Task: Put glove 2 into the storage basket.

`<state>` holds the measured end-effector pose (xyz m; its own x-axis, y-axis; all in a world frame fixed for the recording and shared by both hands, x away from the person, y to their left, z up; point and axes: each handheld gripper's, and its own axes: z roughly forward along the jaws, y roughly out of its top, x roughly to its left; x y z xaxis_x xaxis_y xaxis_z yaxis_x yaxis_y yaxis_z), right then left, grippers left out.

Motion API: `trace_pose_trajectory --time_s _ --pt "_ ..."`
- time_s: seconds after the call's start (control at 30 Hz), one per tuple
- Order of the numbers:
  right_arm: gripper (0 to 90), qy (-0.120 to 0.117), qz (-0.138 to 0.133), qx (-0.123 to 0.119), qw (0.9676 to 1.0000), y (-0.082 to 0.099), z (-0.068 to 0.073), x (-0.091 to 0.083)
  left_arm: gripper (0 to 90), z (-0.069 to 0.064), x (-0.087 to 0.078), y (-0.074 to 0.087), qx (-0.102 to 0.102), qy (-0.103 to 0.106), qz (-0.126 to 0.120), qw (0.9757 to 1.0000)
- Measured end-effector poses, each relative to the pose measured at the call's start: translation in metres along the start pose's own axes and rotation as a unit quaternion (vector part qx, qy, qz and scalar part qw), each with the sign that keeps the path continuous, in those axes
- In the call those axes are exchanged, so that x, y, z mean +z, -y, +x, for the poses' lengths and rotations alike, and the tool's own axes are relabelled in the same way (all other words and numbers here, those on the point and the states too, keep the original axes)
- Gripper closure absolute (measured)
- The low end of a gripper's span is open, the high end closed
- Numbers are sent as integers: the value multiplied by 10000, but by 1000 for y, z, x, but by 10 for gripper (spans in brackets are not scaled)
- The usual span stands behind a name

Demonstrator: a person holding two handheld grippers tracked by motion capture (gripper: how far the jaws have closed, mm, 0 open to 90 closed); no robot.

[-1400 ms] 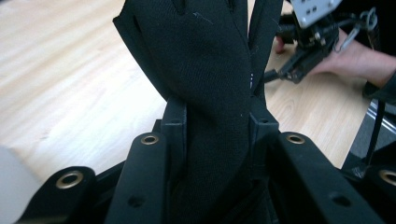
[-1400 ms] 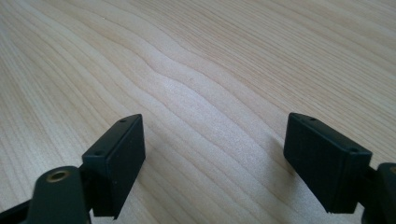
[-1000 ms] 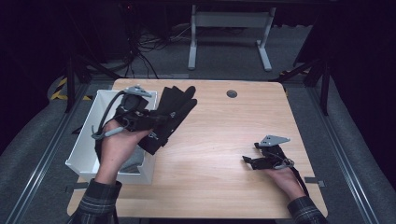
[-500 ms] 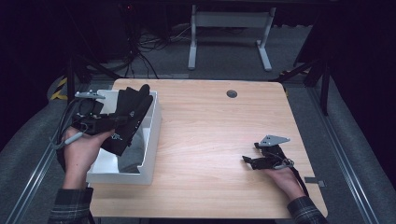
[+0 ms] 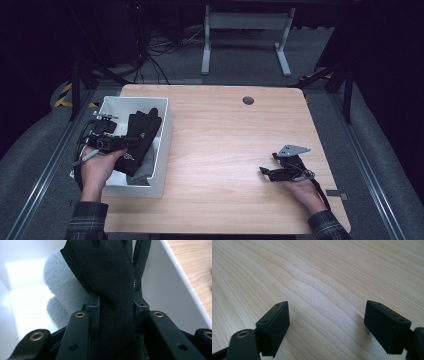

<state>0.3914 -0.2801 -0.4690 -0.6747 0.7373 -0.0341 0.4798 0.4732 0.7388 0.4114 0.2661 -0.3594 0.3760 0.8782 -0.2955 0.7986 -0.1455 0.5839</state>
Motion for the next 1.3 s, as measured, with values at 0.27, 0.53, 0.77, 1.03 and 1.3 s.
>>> trace_pose_trajectory --time_s 0.27,0.53,0.77,1.03,1.3 --pt "212 1 -1 0 10000 0 0 0 453 13 23 5 14 -265 215 9994" --pt "212 2 -2 -1 10000 0 0 0 179 13 26 2 221 -534 288 9979" --pt "212 3 -2 0 10000 0 0 0 138 8 10 -7 369 -631 28 9973" --pt "212 -3 -2 1 10000 0 0 0 138 -9 -4 -20 593 -448 -160 9971" --pt "212 -4 -2 3 10000 0 0 0 142 -31 -7 -32 796 -213 -329 9961"
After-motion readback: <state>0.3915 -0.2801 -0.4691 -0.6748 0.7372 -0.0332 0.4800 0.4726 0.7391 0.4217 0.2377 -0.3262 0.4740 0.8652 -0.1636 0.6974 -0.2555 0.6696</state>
